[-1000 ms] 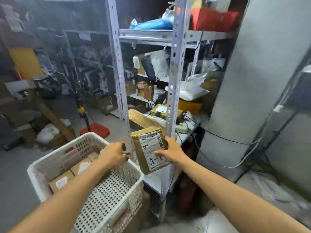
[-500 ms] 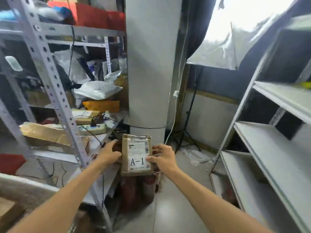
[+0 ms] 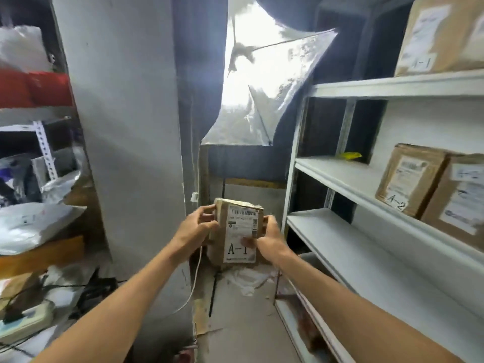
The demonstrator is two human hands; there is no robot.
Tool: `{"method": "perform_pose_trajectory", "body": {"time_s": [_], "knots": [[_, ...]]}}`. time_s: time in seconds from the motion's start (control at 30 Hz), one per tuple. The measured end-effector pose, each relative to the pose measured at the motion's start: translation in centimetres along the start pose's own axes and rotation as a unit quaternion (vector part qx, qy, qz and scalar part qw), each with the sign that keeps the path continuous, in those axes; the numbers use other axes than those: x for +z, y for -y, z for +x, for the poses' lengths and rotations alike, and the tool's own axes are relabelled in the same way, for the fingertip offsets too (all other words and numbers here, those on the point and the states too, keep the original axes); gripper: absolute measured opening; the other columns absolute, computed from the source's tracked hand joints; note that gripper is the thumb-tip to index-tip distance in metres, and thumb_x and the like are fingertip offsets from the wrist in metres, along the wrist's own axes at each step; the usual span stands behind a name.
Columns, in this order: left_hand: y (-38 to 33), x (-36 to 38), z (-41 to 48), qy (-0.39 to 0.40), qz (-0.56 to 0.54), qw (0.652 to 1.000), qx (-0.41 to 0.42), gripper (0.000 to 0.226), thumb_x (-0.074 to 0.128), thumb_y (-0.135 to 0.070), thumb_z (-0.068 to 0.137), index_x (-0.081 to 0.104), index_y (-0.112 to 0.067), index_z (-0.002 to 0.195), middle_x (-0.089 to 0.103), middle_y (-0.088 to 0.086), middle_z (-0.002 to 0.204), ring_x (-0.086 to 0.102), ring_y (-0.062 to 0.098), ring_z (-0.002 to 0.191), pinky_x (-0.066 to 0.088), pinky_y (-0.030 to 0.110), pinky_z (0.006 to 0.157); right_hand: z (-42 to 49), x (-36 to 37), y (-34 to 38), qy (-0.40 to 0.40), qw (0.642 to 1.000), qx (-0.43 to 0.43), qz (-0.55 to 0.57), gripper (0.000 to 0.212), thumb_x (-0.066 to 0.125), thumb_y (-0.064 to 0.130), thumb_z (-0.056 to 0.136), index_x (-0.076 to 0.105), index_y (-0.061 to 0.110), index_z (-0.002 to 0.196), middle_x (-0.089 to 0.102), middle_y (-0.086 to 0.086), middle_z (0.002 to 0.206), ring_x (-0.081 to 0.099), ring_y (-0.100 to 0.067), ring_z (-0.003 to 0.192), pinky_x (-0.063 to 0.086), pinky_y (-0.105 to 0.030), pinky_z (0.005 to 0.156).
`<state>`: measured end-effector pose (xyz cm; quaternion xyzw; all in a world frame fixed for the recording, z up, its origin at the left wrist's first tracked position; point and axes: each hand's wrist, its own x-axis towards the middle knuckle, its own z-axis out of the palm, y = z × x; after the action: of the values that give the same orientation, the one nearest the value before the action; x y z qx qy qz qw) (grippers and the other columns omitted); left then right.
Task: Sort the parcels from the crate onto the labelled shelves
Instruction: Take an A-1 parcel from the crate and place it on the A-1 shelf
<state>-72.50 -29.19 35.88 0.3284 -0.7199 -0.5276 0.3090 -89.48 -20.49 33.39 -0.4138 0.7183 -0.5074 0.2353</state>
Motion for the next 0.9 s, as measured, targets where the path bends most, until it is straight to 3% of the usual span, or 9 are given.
{"method": "perform_pose_trajectory", "body": {"time_s": [0.13, 0.2, 0.3, 0.37, 0.47, 0.53, 0.8, 0.83, 0.9], "knots": [[-2.6, 1.3, 5.6, 0.046, 0.093, 0.993, 0.057, 0.055, 0.072, -0.028, 0.077, 0.052, -0.018, 0.128, 0.064, 0.005, 0.116, 0.061, 0.023, 0.108, 0.051, 0.045, 0.094, 1.8, -3.7, 1.2, -0.073, 0.997, -0.013, -0.002, 0.058, 0.08, 0.011, 0.072, 0.046, 0.014, 0.119, 0.063, 0.0, 0.106, 0.063, -0.012, 0.091, 0.052, -0.015, 0.055], [-3.6, 2.0, 8.3, 0.054, 0.131, 0.986, 0.084, 0.049, 0.071, -0.023, 0.082, 0.053, -0.017, 0.127, 0.064, 0.004, 0.115, 0.062, 0.022, 0.105, 0.052, 0.04, 0.09, 2.7, -5.9, 1.9, -0.129, 0.991, -0.014, -0.032, 0.057, 0.08, 0.012, 0.072, 0.048, 0.014, 0.119, 0.065, -0.001, 0.113, 0.062, -0.015, 0.097, 0.052, -0.018, 0.065], [-5.5, 3.2, 11.8, 0.067, 0.192, 0.969, 0.141, 0.039, 0.069, -0.021, 0.082, 0.059, -0.015, 0.12, 0.067, 0.005, 0.11, 0.063, 0.017, 0.096, 0.049, 0.028, 0.078, 3.6, -9.7, 3.1, -0.21, 0.976, -0.009, -0.059, 0.06, 0.078, 0.006, 0.072, 0.047, 0.012, 0.124, 0.063, -0.004, 0.122, 0.06, -0.022, 0.111, 0.053, -0.032, 0.085], [-7.2, 4.2, 13.7, 0.079, 0.226, 0.954, 0.182, 0.034, 0.068, -0.017, 0.081, 0.062, -0.015, 0.115, 0.069, 0.006, 0.105, 0.063, 0.015, 0.088, 0.048, 0.025, 0.074, 4.0, -12.2, 4.1, -0.249, 0.965, -0.005, -0.078, 0.062, 0.077, 0.005, 0.074, 0.044, 0.009, 0.126, 0.061, -0.008, 0.125, 0.059, -0.027, 0.114, 0.053, -0.039, 0.091], [-10.0, 6.3, 16.2, 0.078, 0.286, 0.927, 0.228, 0.032, 0.067, -0.018, 0.081, 0.064, -0.018, 0.112, 0.069, 0.003, 0.101, 0.063, 0.017, 0.089, 0.051, 0.028, 0.08, 4.6, -16.1, 5.8, -0.315, 0.942, -0.006, -0.119, 0.066, 0.078, 0.007, 0.073, 0.042, 0.008, 0.129, 0.061, -0.011, 0.124, 0.059, -0.029, 0.114, 0.052, -0.041, 0.092], [-11.7, 7.7, 17.7, 0.083, 0.307, 0.917, 0.24, 0.032, 0.067, -0.021, 0.08, 0.064, -0.021, 0.111, 0.068, -0.001, 0.098, 0.063, 0.017, 0.089, 0.051, 0.029, 0.083, 5.1, -18.3, 6.8, -0.345, 0.93, -0.014, -0.127, 0.066, 0.078, 0.005, 0.073, 0.043, 0.007, 0.129, 0.061, -0.011, 0.124, 0.058, -0.028, 0.114, 0.051, -0.035, 0.091], [-15.4, 14.0, 24.4, 0.109, 0.351, 0.883, 0.292, 0.037, 0.063, -0.03, 0.079, 0.06, -0.028, 0.115, 0.065, -0.009, 0.103, 0.061, 0.017, 0.096, 0.05, 0.035, 0.089, 9.1, -24.4, 7.6, -0.397, 0.908, -0.024, -0.131, 0.058, 0.075, 0.001, 0.075, 0.043, 0.007, 0.123, 0.059, -0.009, 0.122, 0.056, -0.028, 0.115, 0.047, -0.014, 0.061], [-15.7, 14.5, 25.0, 0.114, 0.358, 0.878, 0.295, 0.038, 0.064, -0.03, 0.079, 0.059, -0.027, 0.116, 0.065, -0.009, 0.104, 0.061, 0.017, 0.097, 0.05, 0.035, 0.089, 9.7, -24.8, 7.5, -0.4, 0.907, -0.028, -0.128, 0.059, 0.075, 0.002, 0.075, 0.043, 0.007, 0.123, 0.06, -0.009, 0.122, 0.057, -0.028, 0.115, 0.047, -0.013, 0.06], [-16.7, 15.7, 26.7, 0.114, 0.364, 0.874, 0.302, 0.039, 0.064, -0.029, 0.078, 0.06, -0.026, 0.116, 0.065, -0.007, 0.105, 0.062, 0.017, 0.097, 0.05, 0.036, 0.089, 11.2, -26.0, 7.5, -0.411, 0.901, -0.041, -0.13, 0.06, 0.078, 0.003, 0.072, 0.045, 0.008, 0.122, 0.061, -0.009, 0.121, 0.058, -0.028, 0.113, 0.054, -0.025, 0.074]]}}
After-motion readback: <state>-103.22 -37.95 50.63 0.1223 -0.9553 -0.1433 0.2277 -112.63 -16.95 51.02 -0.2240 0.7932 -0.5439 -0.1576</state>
